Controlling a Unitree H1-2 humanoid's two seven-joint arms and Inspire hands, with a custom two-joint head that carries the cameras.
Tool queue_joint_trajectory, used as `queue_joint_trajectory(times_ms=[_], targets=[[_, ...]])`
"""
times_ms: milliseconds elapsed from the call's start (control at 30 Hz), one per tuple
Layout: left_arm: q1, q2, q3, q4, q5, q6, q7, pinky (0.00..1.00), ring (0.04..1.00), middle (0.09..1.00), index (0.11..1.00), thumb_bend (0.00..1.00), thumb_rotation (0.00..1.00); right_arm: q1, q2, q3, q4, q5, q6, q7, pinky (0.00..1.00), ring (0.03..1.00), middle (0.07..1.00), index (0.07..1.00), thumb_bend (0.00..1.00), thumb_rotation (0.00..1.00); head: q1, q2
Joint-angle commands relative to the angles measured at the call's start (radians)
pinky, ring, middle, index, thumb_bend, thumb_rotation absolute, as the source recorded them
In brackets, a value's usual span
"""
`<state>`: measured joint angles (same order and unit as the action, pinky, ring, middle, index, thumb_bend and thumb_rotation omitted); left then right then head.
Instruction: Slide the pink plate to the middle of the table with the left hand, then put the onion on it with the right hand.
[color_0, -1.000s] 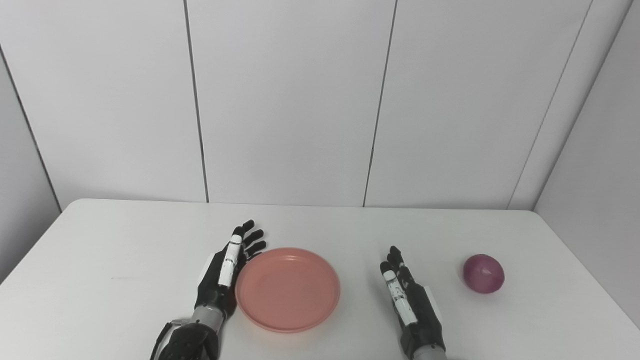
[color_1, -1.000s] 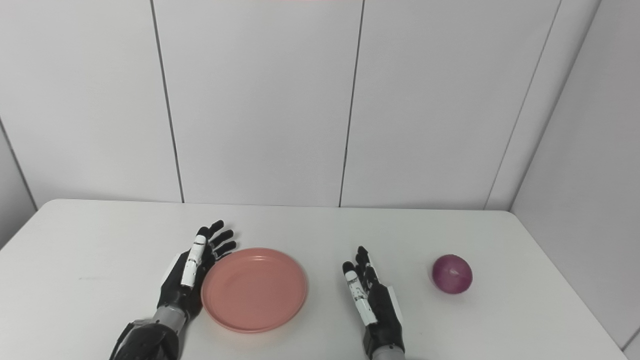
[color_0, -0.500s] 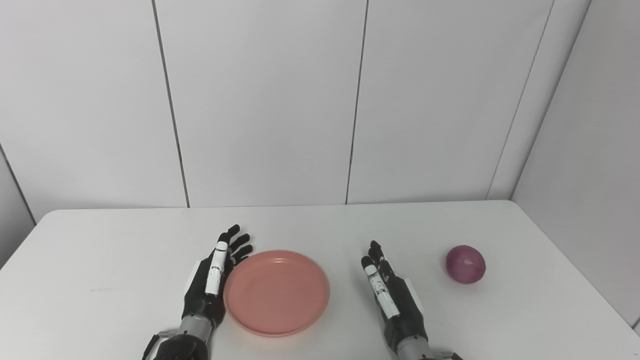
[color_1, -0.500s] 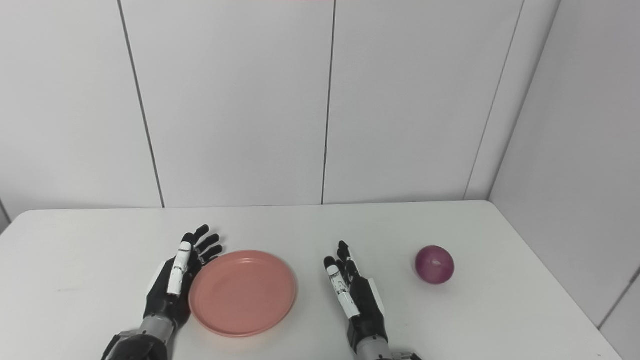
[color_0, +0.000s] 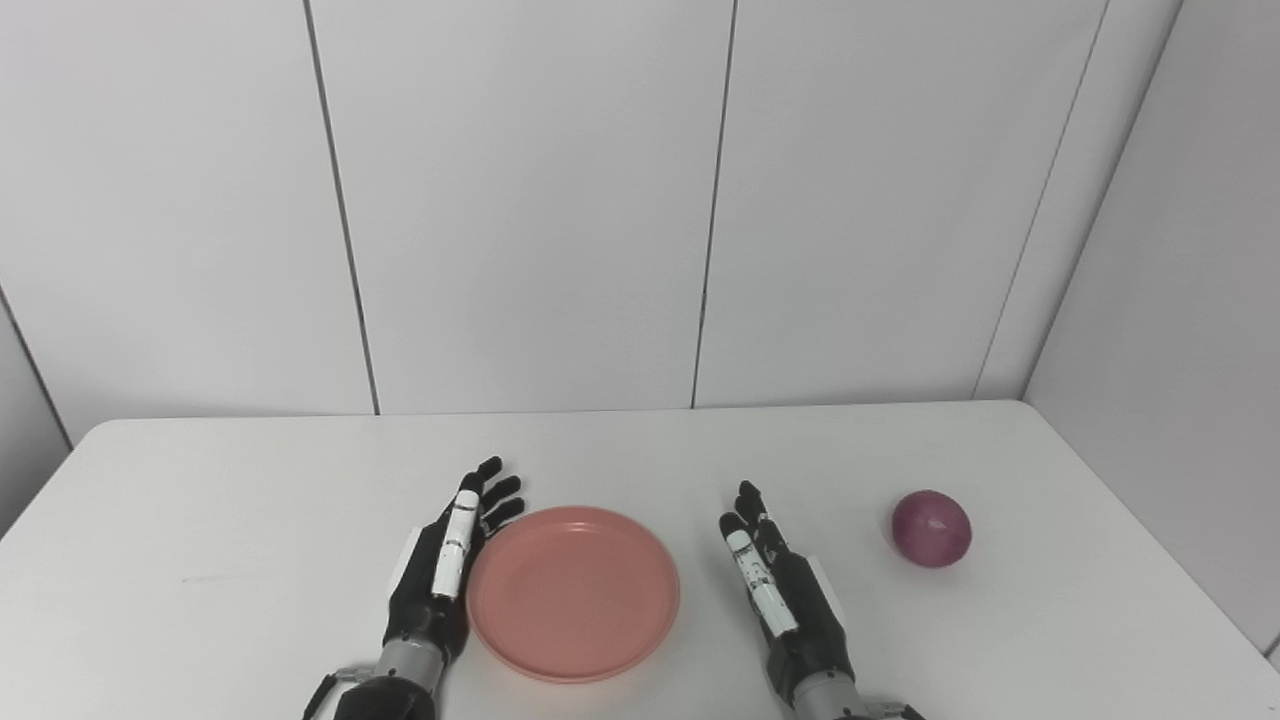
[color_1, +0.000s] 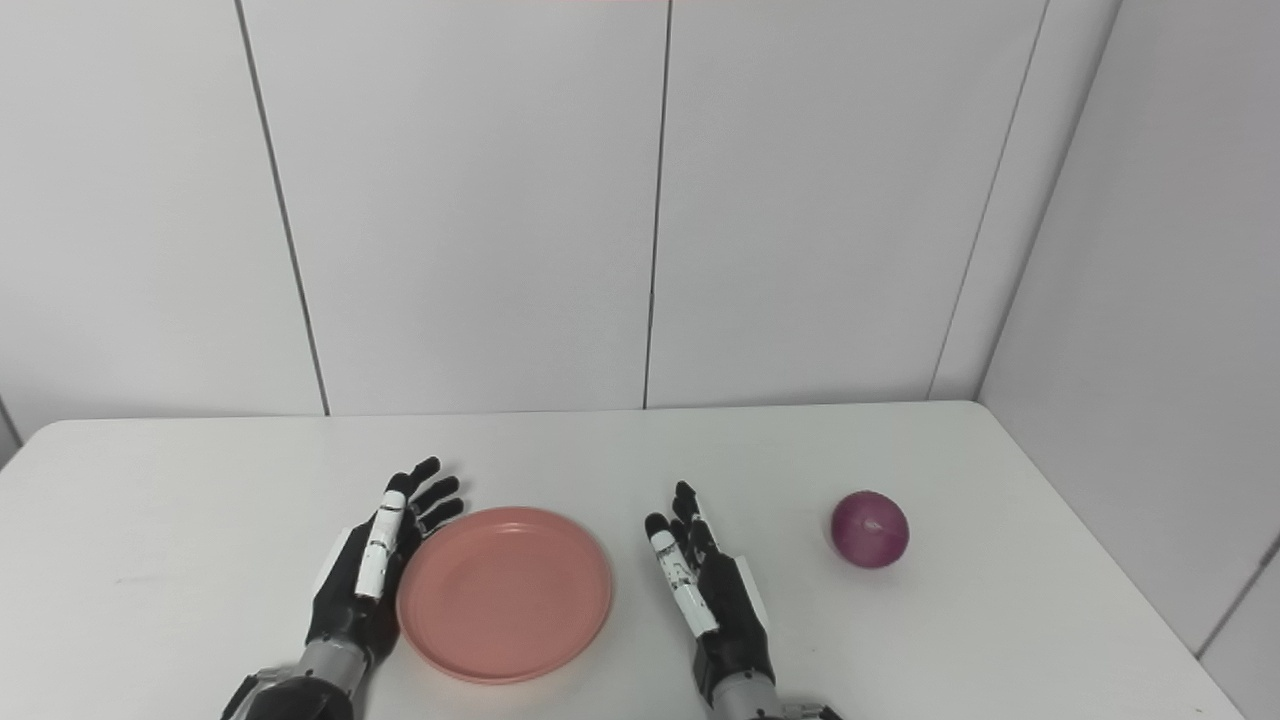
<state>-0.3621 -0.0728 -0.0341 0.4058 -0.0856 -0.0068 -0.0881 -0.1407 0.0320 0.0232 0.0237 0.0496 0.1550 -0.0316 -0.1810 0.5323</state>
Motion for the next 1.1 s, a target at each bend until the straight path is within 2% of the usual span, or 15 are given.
queue_joint_trajectory(times_ms=[0, 200, 433, 567, 633, 733, 833, 933, 1067], targets=[[0.008, -0.009, -0.009, -0.004, 0.001, 0.035, -0.005, 0.84, 0.859, 0.871, 0.880, 0.50, 1.00, -0.019, 0.008, 0.012, -0.009, 0.011, -0.004, 0.029, 1.00, 1.000, 1.000, 0.993, 0.49, 0.72, 0.001, 0.003], [0.015, -0.008, -0.014, -0.005, 0.004, 0.024, -0.010, 0.83, 0.857, 0.877, 0.884, 0.49, 1.00, -0.018, 0.002, 0.015, -0.012, 0.001, -0.001, 0.023, 1.00, 1.000, 0.998, 0.991, 0.46, 0.74, 0.003, 0.007], [0.030, -0.008, -0.024, -0.018, 0.013, 0.026, -0.011, 0.83, 0.860, 0.880, 0.887, 0.51, 1.00, -0.017, 0.009, 0.011, -0.026, 0.003, 0.016, 0.014, 1.00, 1.000, 0.991, 0.982, 0.47, 0.72, 0.000, 0.011], [0.034, -0.007, -0.023, -0.020, 0.004, 0.022, -0.019, 0.85, 0.866, 0.884, 0.889, 0.52, 1.00, -0.016, 0.016, 0.005, -0.030, 0.001, 0.006, 0.002, 1.00, 1.000, 0.991, 0.981, 0.46, 0.73, -0.024, 0.009], [0.036, -0.008, -0.020, -0.022, 0.002, 0.019, -0.018, 0.86, 0.866, 0.884, 0.889, 0.52, 1.00, -0.017, 0.019, 0.000, -0.035, -0.012, -0.008, -0.015, 1.00, 0.991, 0.979, 0.967, 0.47, 0.69, -0.045, 0.009], [0.036, -0.010, -0.013, -0.021, 0.005, 0.019, -0.004, 0.86, 0.862, 0.878, 0.882, 0.52, 1.00, -0.025, -0.003, 0.004, -0.042, -0.044, -0.051, -0.013, 0.97, 0.952, 0.952, 0.955, 0.51, 0.70, -0.068, 0.005], [0.035, -0.014, -0.011, -0.018, 0.007, 0.018, -0.002, 0.86, 0.866, 0.882, 0.890, 0.50, 1.00, -0.034, -0.034, 0.006, -0.053, -0.054, -0.077, 0.005, 1.00, 0.990, 0.988, 0.994, 0.53, 0.73, -0.064, 0.004], [0.028, -0.013, -0.012, -0.005, 0.016, 0.015, 0.004, 0.86, 0.864, 0.881, 0.890, 0.49, 1.00, -0.054, -0.091, 0.014, -0.063, -0.170, -0.125, -0.032, 0.97, 0.981, 0.981, 0.989, 0.56, 0.80, -0.069, -0.002], [0.022, -0.009, -0.010, 0.009, 0.018, 0.010, 0.003, 0.86, 0.860, 0.878, 0.886, 0.50, 1.00, -0.069, -0.123, 0.004, -0.095, -0.253, -0.123, -0.065, 0.96, 0.966, 0.970, 0.984, 0.62, 0.78, -0.081, -0.012]])
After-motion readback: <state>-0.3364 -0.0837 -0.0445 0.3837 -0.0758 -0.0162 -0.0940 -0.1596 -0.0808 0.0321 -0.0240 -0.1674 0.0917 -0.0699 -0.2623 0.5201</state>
